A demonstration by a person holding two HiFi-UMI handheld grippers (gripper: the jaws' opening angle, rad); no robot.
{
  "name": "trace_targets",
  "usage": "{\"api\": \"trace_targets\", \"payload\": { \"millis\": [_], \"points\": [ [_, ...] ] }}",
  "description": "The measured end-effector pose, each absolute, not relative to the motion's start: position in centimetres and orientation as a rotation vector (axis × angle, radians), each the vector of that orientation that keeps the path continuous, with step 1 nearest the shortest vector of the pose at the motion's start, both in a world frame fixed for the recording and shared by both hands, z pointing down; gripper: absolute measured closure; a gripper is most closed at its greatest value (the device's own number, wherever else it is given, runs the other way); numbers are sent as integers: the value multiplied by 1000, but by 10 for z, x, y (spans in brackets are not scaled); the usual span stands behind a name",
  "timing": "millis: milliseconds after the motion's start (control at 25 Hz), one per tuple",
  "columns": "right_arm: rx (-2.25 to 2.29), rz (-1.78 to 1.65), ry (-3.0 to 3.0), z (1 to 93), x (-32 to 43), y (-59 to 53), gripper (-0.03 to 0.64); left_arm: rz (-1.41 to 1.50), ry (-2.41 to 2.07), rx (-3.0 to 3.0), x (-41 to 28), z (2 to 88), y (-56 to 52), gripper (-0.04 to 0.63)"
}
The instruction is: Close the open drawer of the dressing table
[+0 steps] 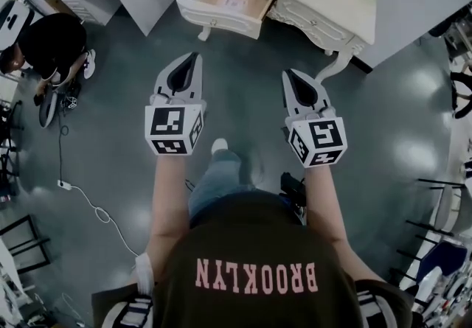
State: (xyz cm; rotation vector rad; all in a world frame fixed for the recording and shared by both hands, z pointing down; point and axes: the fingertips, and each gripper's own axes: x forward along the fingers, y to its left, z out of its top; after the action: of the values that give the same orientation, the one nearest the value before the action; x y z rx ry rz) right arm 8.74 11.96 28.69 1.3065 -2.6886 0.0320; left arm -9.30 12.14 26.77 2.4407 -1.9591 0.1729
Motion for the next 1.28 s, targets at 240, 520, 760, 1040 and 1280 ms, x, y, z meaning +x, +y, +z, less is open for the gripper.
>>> {"api": "trace_targets", "payload": {
  "millis": [240, 520, 760, 1040, 1280],
  "points": [
    [1383, 65, -2644, 292, 50, 54, 621, 180, -1885, 2454, -137, 279, 47, 591],
    [1464, 114, -2574, 302, 20, -1, 620, 202, -1779, 2473, -170, 300, -18, 591],
    [1476, 158, -2515, 315, 14, -19, 621, 222, -1716, 2439, -179, 325, -44, 591],
    [1458, 220, -2479, 344, 20, -42, 620, 254, -1661, 2385, -178, 361, -67, 591],
    [1443, 240, -2481, 356, 19, -75, 620, 317, -1628, 2374, -174, 381, -93, 480]
  ]
}}
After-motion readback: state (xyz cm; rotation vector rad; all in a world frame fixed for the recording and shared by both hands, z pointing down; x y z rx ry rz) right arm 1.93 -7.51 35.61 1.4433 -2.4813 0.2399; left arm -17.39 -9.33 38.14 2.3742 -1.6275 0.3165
